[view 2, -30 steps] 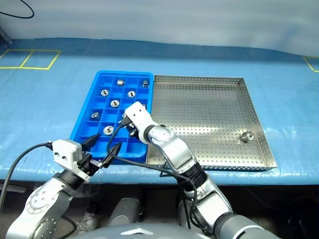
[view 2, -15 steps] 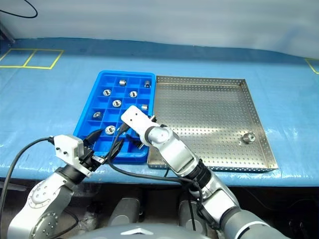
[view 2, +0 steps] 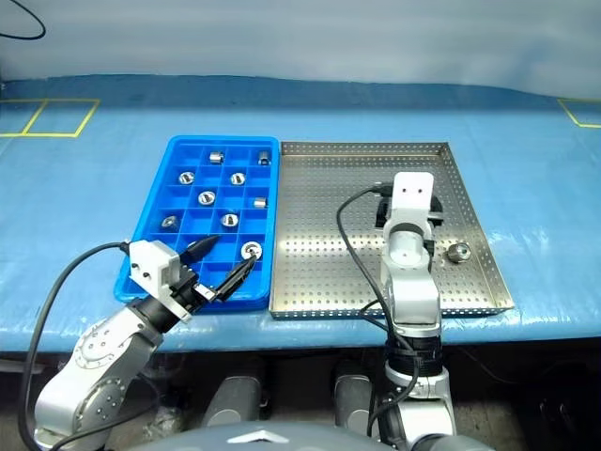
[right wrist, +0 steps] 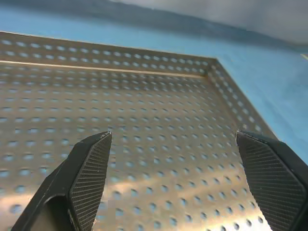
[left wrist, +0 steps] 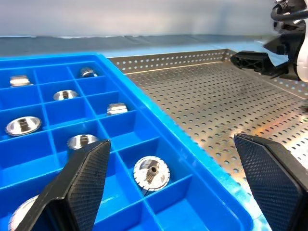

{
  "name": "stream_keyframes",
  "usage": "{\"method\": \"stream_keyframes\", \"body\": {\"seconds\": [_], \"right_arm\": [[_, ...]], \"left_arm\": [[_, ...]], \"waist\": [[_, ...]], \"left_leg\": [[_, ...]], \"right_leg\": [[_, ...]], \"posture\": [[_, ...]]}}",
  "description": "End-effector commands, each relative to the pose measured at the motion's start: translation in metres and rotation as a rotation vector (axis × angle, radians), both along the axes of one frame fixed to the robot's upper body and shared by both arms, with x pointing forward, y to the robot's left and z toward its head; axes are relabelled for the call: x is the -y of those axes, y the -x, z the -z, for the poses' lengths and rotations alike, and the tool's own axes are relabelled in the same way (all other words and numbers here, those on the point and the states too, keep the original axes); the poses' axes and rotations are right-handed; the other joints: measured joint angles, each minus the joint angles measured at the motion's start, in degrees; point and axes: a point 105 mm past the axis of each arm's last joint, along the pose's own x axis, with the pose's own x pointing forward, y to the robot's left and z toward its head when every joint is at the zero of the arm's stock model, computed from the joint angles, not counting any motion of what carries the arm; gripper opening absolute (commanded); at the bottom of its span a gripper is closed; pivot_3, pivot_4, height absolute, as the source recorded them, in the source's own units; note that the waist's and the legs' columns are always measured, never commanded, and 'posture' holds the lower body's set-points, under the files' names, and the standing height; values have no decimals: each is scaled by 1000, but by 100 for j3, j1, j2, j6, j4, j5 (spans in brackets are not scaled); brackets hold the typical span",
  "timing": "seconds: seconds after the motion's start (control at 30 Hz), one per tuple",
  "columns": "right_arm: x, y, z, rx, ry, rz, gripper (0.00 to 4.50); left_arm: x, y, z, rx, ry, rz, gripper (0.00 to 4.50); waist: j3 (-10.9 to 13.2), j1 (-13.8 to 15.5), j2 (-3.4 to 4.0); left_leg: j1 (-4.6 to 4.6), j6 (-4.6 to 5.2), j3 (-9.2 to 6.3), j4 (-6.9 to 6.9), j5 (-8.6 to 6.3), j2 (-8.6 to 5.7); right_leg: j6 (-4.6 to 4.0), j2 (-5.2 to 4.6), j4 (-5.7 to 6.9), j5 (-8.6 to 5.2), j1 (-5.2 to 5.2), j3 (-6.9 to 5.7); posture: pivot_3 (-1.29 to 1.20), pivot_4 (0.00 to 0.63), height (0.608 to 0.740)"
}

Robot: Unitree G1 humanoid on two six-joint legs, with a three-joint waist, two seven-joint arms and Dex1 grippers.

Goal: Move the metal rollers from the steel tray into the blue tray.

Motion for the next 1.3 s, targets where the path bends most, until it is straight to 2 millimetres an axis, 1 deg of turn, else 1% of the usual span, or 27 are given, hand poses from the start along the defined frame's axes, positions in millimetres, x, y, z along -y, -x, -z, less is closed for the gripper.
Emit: {"method": "stream_keyframes", "body": {"seconds": [0.03, 0.13, 0.23, 0.37, 0.53, 0.7, 0.8, 1.03, 1.13, 1.2, 1.3], "right_arm": [[25, 11, -9, 80, -39, 142, 4321], [46, 23, 0, 67, -28, 252, 4321], [57, 28, 10, 40, -48, 305, 4321], [61, 30, 19, 19, -64, 319, 4321], [62, 32, 35, -1, -197, 340, 4321], [70, 33, 43, 11, -288, 396, 4321], [72, 31, 47, 16, -357, 416, 4321], [73, 23, 59, -10, -412, 420, 4321], [77, 22, 61, -26, -380, 433, 3727], [78, 21, 62, -26, -384, 435, 3056], [75, 18, 57, -17, -352, 407, 2061]], "left_arm": [[2, 0, -4, 12, 4, 24, 4500], [3, -1, -3, 12, 3, 31, 4500], [3, -2, -4, 12, 4, 34, 4500], [4, -2, -4, 14, 5, 38, 4500], [4, -3, -5, 16, 8, 41, 4500], [5, -2, -4, 14, 9, 42, 4500], [5, -2, -4, 13, 10, 44, 4500], [5, -2, -5, 16, 12, 39, 4500], [4, -2, -5, 17, 14, 35, 4500], [4, -2, -5, 17, 14, 33, 4500], [2, -1, -4, 16, 14, 23, 4500]], "waist": [[2, -61, 4], [2, -90, 4], [1, -109, 5], [0, -146, 8], [0, -165, 9], [-1, -172, 11], [-2, -182, 15], [-4, -179, 21], [-4, -177, 20], [-5, -180, 20], [-4, -192, 21]], "left_leg": [[2, 0, 1, 1, 0, 2], [5, 1, 3, 5, 0, 0], [6, 1, 5, 9, 1, 0], [12, 2, 8, 9, 1, 2], [12, 2, 9, 9, 1, 1], [12, 2, 7, 9, 1, 0], [14, 2, 9, 9, 1, 1], [13, 3, 9, 9, 1, 0], [15, 4, 9, 13, 1, -1], [17, 11, 13, 18, 6, -4], [18, 20, 21, 21, 12, -4]], "right_leg": [[6, 1, 0, -3, 0, 1], [8, 0, 0, -4, 7, 3], [10, 0, 1, -3, 7, 6], [10, 0, 4, -3, 10, 10], [10, 0, 4, -2, 11, 12], [10, 1, 4, -2, 12, 13], [10, 1, 5, -2, 11, 14], [10, 3, 5, -1, 13, 16], [13, 2, 3, 0, 18, 17], [20, -1, 0, 4, 23, 22], [29, -4, 0, 10, 22, 28]], "posture": [[44, 150, 740], [37, 150, 740], [32, 150, 740], [31, 150, 740], [29, 150, 740], [31, 150, 740], [32, 150, 740], [32, 150, 740], [43, 150, 740], [43, 150, 740], [56, 150, 740]]}}
